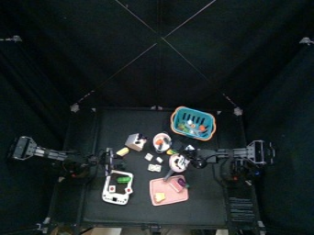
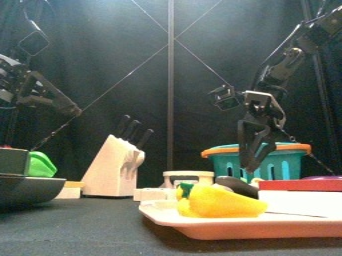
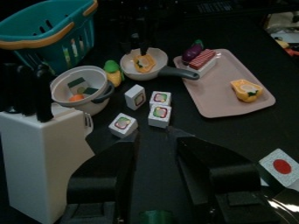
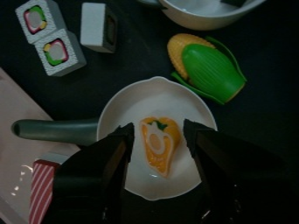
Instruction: Grab squash half
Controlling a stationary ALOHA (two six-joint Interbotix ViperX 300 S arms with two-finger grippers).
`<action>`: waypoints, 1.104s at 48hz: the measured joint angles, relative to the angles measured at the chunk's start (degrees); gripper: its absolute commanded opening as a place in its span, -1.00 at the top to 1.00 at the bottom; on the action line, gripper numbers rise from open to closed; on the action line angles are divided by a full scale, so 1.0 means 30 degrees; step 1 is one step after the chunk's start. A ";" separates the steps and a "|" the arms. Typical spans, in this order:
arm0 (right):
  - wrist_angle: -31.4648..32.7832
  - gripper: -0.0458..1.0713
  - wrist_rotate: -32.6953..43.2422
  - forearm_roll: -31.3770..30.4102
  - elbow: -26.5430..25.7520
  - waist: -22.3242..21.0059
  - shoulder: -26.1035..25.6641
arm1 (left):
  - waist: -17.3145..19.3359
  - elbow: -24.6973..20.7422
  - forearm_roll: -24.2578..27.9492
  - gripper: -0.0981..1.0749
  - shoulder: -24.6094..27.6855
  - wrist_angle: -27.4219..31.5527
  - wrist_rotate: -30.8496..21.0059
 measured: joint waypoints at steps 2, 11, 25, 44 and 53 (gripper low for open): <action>0.0000 -0.60 0.0000 -0.0059 -0.0117 0.0205 0.0000 | 0.0000 0.0000 0.0029 -0.43 -0.0029 0.0000 0.0000; -0.0615 -0.60 -0.0059 -0.0176 -0.0938 0.1904 0.0000 | 0.0000 0.0000 0.0029 -0.43 0.0000 0.0000 0.0029; -0.2900 -0.60 -0.0088 -0.1143 -0.2930 0.6299 0.2197 | 0.0000 0.0000 0.0029 -0.43 0.0000 0.0000 0.0029; -0.2578 -0.59 -0.0059 -0.2227 -0.6182 0.8789 0.6504 | 0.0000 0.0000 -0.0176 -0.43 -0.0029 0.0000 0.0000; -0.2080 -0.59 -0.0059 -0.2227 -0.6709 0.9111 0.7178 | 0.0000 0.0000 -0.0205 -0.43 0.0000 0.0000 0.0000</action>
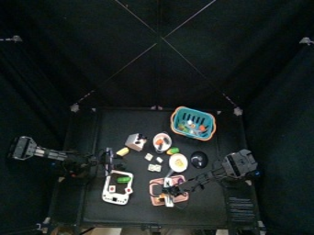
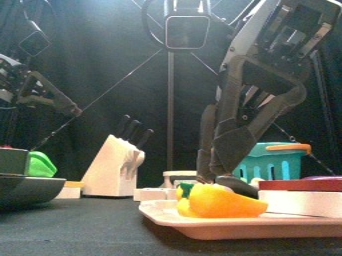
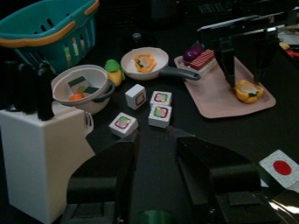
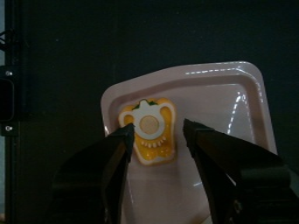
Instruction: Grab squash half
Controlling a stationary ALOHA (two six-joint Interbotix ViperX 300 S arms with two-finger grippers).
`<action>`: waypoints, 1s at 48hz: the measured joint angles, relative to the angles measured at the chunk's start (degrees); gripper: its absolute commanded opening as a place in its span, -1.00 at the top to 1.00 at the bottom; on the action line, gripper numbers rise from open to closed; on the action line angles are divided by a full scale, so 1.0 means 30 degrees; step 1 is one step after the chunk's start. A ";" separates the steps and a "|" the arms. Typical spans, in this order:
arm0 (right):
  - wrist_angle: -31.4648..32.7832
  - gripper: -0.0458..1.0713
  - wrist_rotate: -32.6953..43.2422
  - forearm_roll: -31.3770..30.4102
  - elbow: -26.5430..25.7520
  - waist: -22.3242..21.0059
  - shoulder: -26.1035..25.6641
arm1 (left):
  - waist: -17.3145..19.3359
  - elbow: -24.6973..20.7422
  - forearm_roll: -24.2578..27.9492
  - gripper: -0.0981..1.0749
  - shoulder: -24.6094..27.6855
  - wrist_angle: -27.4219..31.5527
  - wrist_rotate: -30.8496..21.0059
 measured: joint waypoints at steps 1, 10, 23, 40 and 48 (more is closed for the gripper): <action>0.0059 -0.59 0.0000 0.0000 0.0000 0.0000 0.0000 | 0.0000 0.0000 0.0000 -0.43 0.0000 0.0000 0.0000; 0.0234 -0.61 0.0088 0.0850 -0.0205 0.0029 0.0000 | 0.0000 0.0000 0.0000 -0.43 -0.0029 0.0000 -0.0029; 0.0352 -0.61 0.0029 0.1582 -0.0234 -0.0059 0.0146 | 0.0000 0.0000 -0.0029 -0.43 -0.0029 0.0000 -0.0029; 0.0381 -0.62 0.0029 0.1436 -0.0293 -0.0176 0.0381 | 0.0000 0.0000 -0.0029 -0.43 0.0000 0.0029 0.0000; 0.0381 -0.62 0.0059 0.1436 -0.0293 -0.0176 0.0469 | 0.0000 -0.0029 -0.0029 -0.43 0.0000 0.0029 -0.0029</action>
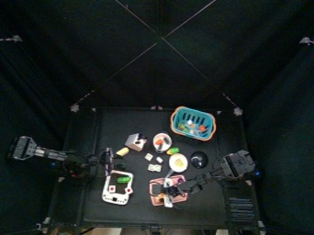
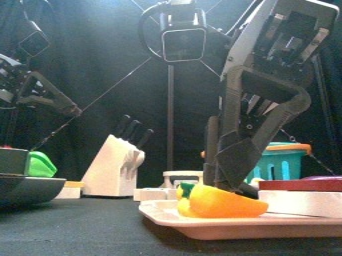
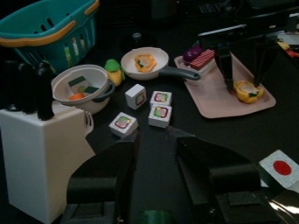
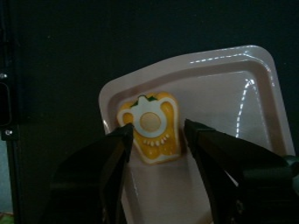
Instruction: Grab squash half
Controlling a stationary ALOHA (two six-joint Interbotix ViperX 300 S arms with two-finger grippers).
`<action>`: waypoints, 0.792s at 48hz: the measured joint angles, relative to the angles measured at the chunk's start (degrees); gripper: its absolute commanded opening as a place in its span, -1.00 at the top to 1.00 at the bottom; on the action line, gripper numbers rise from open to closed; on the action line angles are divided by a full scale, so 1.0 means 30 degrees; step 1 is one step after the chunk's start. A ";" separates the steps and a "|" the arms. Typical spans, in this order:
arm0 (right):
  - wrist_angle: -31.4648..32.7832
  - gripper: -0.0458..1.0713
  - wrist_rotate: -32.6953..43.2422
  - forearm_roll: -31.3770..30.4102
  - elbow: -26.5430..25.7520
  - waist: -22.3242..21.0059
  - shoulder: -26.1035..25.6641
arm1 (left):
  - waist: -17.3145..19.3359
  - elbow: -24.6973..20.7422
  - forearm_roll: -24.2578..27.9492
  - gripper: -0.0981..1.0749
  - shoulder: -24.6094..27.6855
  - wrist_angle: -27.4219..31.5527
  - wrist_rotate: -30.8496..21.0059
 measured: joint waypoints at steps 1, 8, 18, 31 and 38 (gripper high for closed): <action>0.0000 -0.62 -0.0029 0.0000 0.0000 -0.0029 0.0000 | 0.0000 0.0029 0.0000 -0.43 0.0000 -0.0029 0.0000; 0.0000 -0.62 -0.0029 0.0059 0.0000 -0.0029 0.0000 | 0.0000 0.0029 0.0029 -0.43 0.0000 -0.0029 0.0000; -0.0059 -0.62 0.0000 0.0117 0.0000 -0.0029 0.0000 | 0.0000 0.0029 0.0000 -0.43 0.0000 -0.0029 0.0000; -0.0176 -0.62 -0.0029 0.0146 0.0000 -0.0029 0.0059 | 0.0000 0.0029 0.0000 -0.43 0.0000 -0.0029 0.0000; -0.0176 -0.63 0.0000 0.0146 -0.0029 -0.0029 0.0059 | 0.0000 0.0029 0.0000 -0.43 -0.0029 0.0000 0.0000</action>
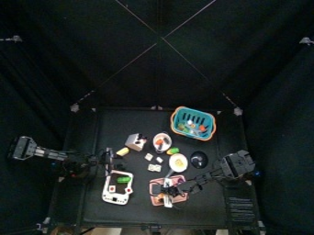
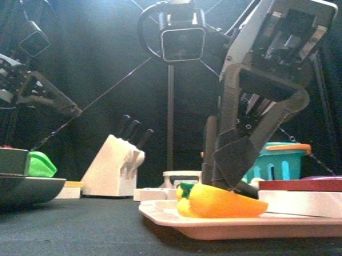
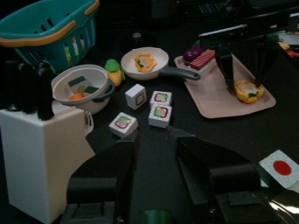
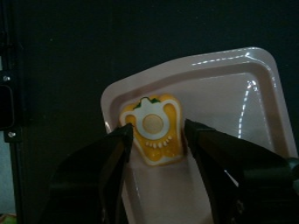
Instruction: Grab squash half
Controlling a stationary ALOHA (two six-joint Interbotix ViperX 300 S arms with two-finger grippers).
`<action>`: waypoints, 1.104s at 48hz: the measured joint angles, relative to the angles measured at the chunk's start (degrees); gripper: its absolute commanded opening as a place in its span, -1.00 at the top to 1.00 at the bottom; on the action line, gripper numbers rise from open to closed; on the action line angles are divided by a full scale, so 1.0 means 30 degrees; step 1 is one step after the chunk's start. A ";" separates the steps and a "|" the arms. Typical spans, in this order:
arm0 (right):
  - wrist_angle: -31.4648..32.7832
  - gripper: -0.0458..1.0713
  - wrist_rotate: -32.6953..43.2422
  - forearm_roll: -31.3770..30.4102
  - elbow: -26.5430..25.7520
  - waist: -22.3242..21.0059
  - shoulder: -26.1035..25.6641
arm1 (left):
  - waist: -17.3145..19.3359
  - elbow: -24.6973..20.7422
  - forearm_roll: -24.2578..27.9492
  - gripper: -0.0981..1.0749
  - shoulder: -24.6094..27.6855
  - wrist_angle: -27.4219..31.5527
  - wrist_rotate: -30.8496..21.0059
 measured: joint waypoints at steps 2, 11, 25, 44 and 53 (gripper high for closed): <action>0.0000 -0.63 0.0000 0.0000 0.0000 0.0000 0.0000 | 0.0000 0.0000 0.0000 -0.43 0.0000 -0.0029 0.0029; 0.0000 -0.63 -0.0029 0.0117 -0.0029 0.0000 0.0059 | 0.0000 0.0000 0.0000 -0.43 0.0029 0.0000 0.0000; 0.0029 -0.93 -0.0029 0.0088 -0.0029 -0.0117 0.0059 | 0.0000 0.0000 0.0000 -0.43 0.0029 -0.0029 0.0000; 0.1523 -0.94 -0.0029 -0.0791 -0.0352 -0.0088 0.0322 | 0.0000 0.0000 0.0000 -0.43 0.0000 -0.0029 0.0000; 0.1875 -0.93 -0.0117 -0.0937 -0.0967 -0.0088 0.0879 | 0.0000 0.0000 0.0000 -0.43 0.0029 -0.0029 0.0000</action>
